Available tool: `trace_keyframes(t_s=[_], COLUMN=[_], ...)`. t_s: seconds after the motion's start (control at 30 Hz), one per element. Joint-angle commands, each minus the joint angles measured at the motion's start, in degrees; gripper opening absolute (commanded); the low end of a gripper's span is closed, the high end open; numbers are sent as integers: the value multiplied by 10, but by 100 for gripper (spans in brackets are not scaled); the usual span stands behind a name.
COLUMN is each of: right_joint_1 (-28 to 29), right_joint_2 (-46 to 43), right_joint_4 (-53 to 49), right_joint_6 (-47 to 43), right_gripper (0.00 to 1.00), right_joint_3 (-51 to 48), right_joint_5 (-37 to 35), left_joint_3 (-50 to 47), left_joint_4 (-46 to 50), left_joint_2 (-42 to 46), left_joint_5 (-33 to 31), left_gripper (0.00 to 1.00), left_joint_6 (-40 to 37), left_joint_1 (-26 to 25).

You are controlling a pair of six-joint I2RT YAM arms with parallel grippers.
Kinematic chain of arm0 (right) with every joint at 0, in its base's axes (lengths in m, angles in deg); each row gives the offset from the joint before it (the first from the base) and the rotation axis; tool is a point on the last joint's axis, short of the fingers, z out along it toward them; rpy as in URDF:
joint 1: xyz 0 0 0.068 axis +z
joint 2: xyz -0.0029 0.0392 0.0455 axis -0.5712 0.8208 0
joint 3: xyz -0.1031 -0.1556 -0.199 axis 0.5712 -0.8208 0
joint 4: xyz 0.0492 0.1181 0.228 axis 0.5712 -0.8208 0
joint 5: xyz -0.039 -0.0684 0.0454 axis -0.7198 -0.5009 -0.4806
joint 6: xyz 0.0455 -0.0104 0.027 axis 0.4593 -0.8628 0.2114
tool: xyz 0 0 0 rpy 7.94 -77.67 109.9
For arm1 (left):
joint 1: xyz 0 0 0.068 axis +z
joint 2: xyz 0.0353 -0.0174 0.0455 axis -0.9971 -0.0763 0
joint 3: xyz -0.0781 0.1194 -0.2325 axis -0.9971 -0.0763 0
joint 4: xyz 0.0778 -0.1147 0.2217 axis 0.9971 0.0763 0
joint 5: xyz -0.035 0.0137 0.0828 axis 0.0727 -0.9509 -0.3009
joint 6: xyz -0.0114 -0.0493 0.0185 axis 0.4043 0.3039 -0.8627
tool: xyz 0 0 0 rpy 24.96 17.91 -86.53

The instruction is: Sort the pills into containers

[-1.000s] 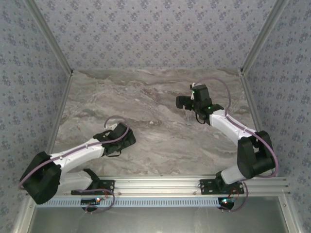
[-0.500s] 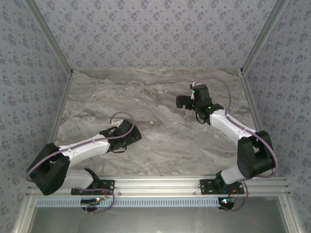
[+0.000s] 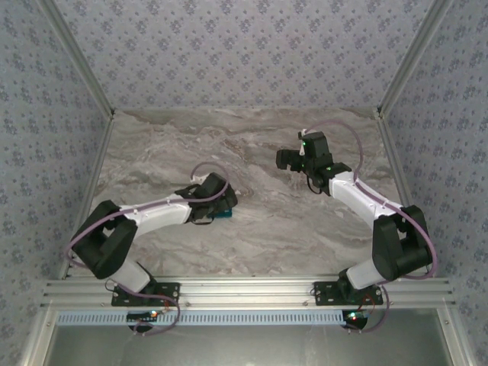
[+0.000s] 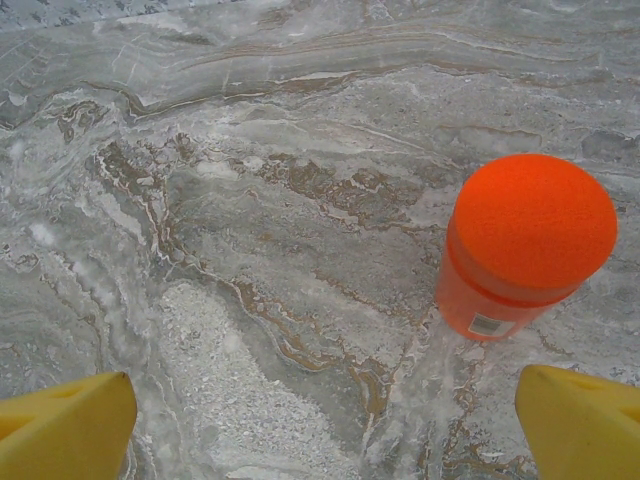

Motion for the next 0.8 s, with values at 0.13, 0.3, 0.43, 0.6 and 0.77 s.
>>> trace_keyframes(t_s=[0.13,0.3,0.43,0.6,0.77], right_joint_1=[-8,-23,-20,25,101], right_joint_2=[-25,-62,-78,-47,8], right_joint_4=[-23,-81,-103,-116,-145], right_joint_6=[22,38,37,-19,-99], right_gripper=[99,99,99,97,93], right_joint_3=[8,29,37,42,72], right_joint_5=[11,61,110,183,209], left_joint_3=[69,79,65,23,-22], left_joint_4=[-23,2,27,58,73], left_joint_2=[-54,-21,32,121,205], left_joint_5=[26,3,-5,4,55], left_gripper=[98,98,98,98,98], left_joint_6=[-26,-49,-64,-82,-89], left_joint_1=[-12,-4,29,100,187])
